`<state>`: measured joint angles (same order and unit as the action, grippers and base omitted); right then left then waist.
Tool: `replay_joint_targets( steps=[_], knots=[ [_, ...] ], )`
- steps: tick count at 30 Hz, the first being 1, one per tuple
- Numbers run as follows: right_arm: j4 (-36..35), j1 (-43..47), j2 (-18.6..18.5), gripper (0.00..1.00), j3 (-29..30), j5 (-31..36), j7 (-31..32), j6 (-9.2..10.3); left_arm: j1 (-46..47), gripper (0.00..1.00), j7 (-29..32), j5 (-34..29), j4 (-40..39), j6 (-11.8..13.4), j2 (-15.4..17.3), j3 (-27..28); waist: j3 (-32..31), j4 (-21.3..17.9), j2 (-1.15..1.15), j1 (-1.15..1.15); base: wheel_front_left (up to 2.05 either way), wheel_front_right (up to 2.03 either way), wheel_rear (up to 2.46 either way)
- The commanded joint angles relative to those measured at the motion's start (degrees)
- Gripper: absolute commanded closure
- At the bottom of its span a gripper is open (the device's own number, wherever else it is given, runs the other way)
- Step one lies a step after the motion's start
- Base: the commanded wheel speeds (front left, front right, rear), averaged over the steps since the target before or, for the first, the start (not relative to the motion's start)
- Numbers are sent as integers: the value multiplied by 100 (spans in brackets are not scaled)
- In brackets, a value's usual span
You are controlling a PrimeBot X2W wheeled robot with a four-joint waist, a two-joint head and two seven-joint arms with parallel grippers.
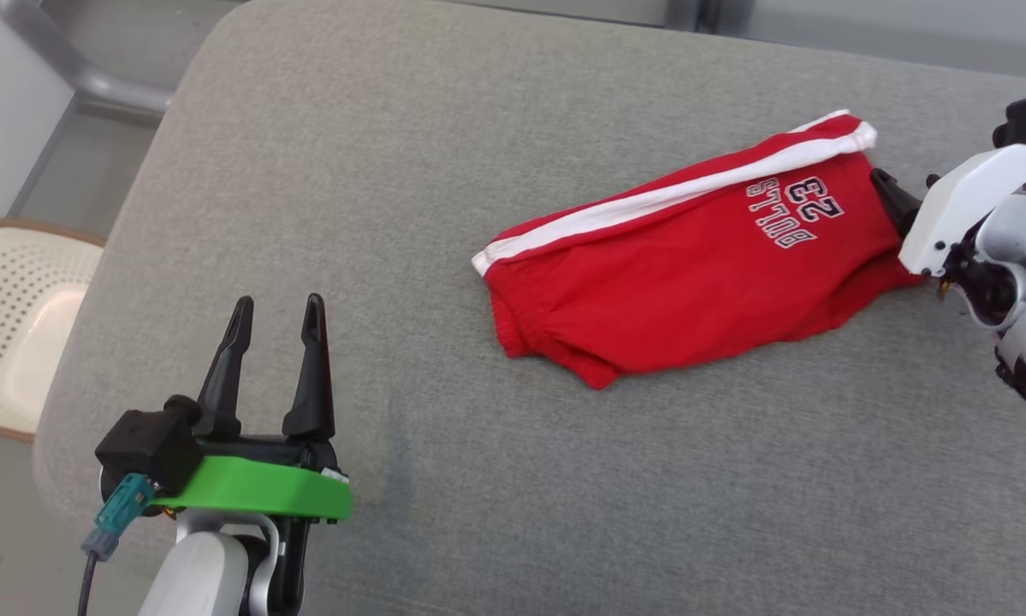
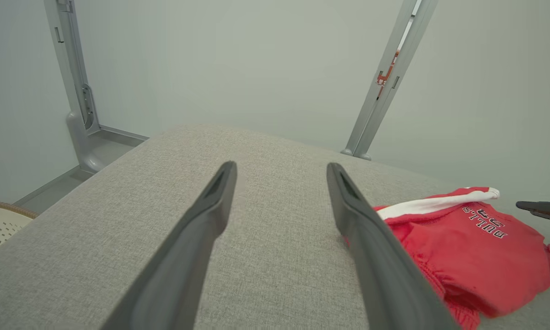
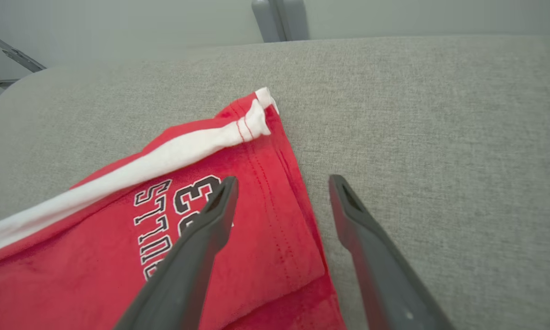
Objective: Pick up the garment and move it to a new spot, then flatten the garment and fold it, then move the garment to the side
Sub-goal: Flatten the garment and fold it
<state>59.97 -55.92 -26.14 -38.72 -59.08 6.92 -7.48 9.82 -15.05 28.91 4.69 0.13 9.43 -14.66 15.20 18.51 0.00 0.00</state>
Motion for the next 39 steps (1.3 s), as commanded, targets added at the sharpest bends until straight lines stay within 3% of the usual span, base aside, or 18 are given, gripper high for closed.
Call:
replay_joint_targets(
  steps=[1, 11, 15, 16, 18, 19, 30, 39],
  knots=[
    [132, -94, -66, 0, -15, -77, 163, -3, 69, 0, -13, -59, 29, -66, -71, 54, 225, 249, 0, 0, 0, 0, 0],
    [775, -194, 13, 0, 42, -539, 993, -3, 100, 0, -13, -383, 207, -363, -343, 299, 402, 513, 0, 0, 0, 0, 0],
    [621, -18, 185, 0, 27, -732, 1192, -12, 47, 0, -13, -465, 280, -420, -410, 388, 357, 490, 0, 0, 0, 0, 0],
    [537, 12, 198, 5, 15, -761, 1132, -12, 23, 0, -13, -490, 305, -426, -423, 401, 337, 466, 0, 0, 0, 0, 0],
    [440, 43, 155, 93, 19, -823, 1003, -11, 8, 0, -13, -512, 345, -455, -444, 426, 304, 419, 0, 0, 0, 0, 0],
    [399, 49, 144, 100, 17, -849, 966, -10, 8, 0, -13, -531, 359, -460, -453, 440, 286, 396, 0, 0, 0, 0, 0],
    [-237, 393, 59, 100, 290, -1466, 39, -3, -96, 0, -14, -649, 513, -573, -512, 543, -79, -110, 0, 0, 0, 0, 0],
    [-1027, 1164, -174, 100, 327, -2050, -310, -3, -183, 0, -14, -651, 522, -595, -505, 645, -286, -737, 0, 0, 0, 0, 0]
  ],
)
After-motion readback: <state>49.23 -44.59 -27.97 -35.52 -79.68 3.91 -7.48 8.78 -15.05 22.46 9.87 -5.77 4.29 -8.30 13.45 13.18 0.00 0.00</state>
